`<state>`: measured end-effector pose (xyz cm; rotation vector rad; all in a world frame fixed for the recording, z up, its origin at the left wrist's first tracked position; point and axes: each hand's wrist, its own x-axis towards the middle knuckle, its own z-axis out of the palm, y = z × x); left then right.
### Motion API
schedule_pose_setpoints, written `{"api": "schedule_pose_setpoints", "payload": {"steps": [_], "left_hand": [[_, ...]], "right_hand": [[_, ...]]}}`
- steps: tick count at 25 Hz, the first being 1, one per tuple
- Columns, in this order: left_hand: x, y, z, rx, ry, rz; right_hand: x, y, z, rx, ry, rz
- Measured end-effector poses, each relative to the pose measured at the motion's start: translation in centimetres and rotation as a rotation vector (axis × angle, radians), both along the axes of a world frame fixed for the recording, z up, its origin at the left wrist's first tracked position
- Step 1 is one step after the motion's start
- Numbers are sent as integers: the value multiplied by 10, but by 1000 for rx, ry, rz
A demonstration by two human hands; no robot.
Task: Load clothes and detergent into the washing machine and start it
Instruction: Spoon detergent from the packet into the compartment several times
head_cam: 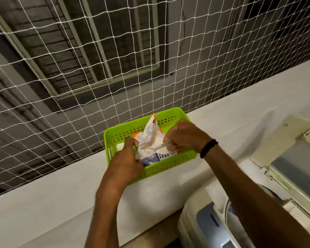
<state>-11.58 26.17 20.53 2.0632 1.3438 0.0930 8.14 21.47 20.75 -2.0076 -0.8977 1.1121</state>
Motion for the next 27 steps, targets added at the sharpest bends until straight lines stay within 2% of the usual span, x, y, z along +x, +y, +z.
{"api": "schedule_pose_setpoints", "payload": {"steps": [3, 5, 9, 17, 27], "left_hand": [[0, 1, 2, -17, -5, 0], [0, 1, 3, -15, -8, -4], [0, 1, 2, 3, -17, -2], [1, -2, 3, 87, -51, 32], [15, -20, 15, 290, -495, 179]], "right_hand": [[5, -2, -4, 103, 201, -17], [10, -3, -3, 117, 248, -58], [18, -9, 7, 128, 177, -151], [31, -38, 20, 221, 196, -207], [39, -68, 21, 308, 226, -308]]}}
